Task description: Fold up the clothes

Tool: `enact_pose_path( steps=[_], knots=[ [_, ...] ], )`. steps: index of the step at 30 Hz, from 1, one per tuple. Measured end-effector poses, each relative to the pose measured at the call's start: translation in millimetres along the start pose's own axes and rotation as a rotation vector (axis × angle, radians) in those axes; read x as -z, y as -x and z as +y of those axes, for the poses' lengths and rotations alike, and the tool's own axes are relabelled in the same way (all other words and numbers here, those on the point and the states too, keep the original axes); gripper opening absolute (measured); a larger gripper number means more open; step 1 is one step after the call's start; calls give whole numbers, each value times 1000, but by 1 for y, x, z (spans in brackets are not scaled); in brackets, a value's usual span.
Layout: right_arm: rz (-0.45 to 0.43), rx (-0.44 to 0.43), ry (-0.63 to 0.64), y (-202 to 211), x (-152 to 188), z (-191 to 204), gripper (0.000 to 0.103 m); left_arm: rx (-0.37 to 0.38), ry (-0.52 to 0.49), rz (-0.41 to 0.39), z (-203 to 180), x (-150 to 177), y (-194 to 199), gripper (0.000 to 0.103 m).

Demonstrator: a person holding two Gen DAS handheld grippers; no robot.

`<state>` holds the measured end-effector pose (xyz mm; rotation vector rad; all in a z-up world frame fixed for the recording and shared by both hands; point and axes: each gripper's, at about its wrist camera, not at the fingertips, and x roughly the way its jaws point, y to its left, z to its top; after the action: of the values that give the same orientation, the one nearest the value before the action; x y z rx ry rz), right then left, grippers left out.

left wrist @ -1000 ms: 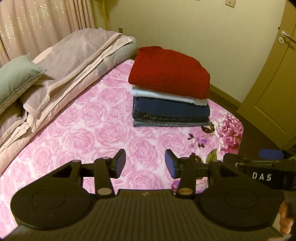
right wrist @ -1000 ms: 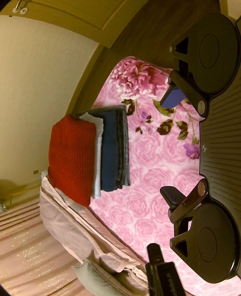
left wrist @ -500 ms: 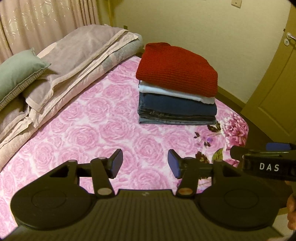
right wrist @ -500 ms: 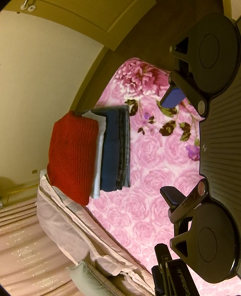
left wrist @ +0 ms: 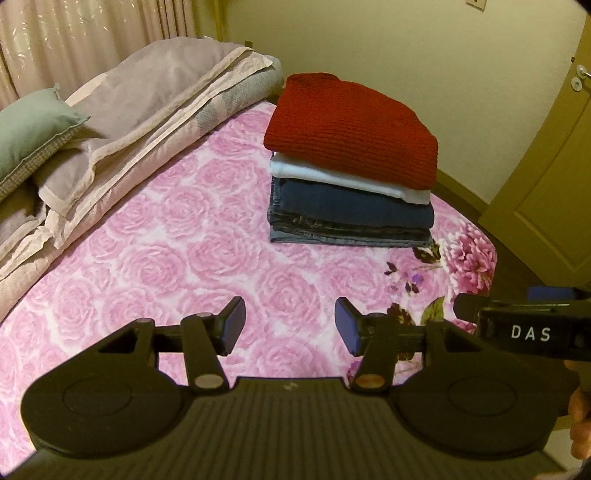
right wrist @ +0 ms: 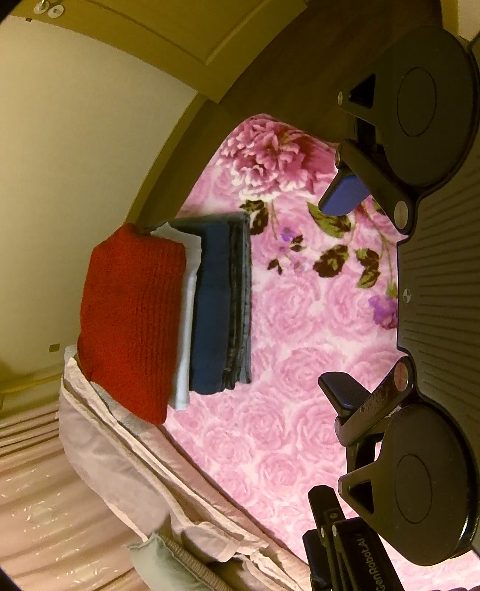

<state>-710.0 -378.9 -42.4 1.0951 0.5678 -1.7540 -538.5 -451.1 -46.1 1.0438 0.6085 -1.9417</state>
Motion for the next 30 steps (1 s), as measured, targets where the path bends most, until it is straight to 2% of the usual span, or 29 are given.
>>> enact_pose_path(
  steps=[18,30],
  knots=[
    [56,27,-25,-35,-26,-12,94,27,-48,28,-16,-32,-45,50],
    [80,34,-34,-57,-41,-9,94,31,-34,44,-9,-46,-66,50]
  ],
)
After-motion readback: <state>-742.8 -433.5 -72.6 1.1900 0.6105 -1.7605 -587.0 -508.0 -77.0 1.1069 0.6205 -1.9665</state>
